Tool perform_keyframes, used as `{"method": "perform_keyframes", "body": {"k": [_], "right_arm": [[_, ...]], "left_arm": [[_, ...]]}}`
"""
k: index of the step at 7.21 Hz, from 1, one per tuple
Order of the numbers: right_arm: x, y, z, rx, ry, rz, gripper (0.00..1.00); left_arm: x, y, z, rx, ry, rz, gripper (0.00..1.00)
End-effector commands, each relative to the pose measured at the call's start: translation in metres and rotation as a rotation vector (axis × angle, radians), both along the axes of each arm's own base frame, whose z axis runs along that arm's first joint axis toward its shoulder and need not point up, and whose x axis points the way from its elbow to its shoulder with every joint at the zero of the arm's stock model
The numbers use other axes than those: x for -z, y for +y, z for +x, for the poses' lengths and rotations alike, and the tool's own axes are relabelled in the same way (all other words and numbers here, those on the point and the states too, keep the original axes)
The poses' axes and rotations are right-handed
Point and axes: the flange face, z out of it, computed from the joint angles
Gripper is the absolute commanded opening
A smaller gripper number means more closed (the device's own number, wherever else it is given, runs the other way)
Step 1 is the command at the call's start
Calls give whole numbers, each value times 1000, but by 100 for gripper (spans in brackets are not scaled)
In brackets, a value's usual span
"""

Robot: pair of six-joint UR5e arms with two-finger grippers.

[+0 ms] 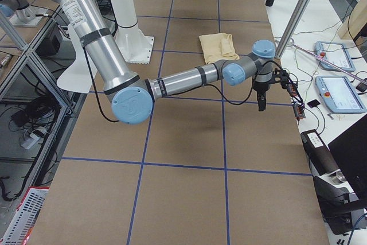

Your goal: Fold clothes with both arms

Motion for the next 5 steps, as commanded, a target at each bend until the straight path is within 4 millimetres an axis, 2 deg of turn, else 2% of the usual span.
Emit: {"method": "perform_keyframes", "body": {"k": [1, 2, 3, 4, 5], "right_arm": [[-63, 34, 60, 54, 54, 60, 100], [-84, 49, 64, 51, 59, 81, 99], [-135, 79, 69, 57, 70, 5, 100], [-131, 78, 69, 59, 69, 6, 100], [-149, 93, 80, 52, 68, -24, 100]], "left_arm": [[-52, 19, -63, -46, -166, 93, 100], [-69, 27, -66, -41, -169, 80, 100], [-91, 24, -65, -49, -176, 40, 100], [-106, 32, -67, -56, -181, 6, 100], [-112, 32, -68, -61, -192, -17, 100]]}}
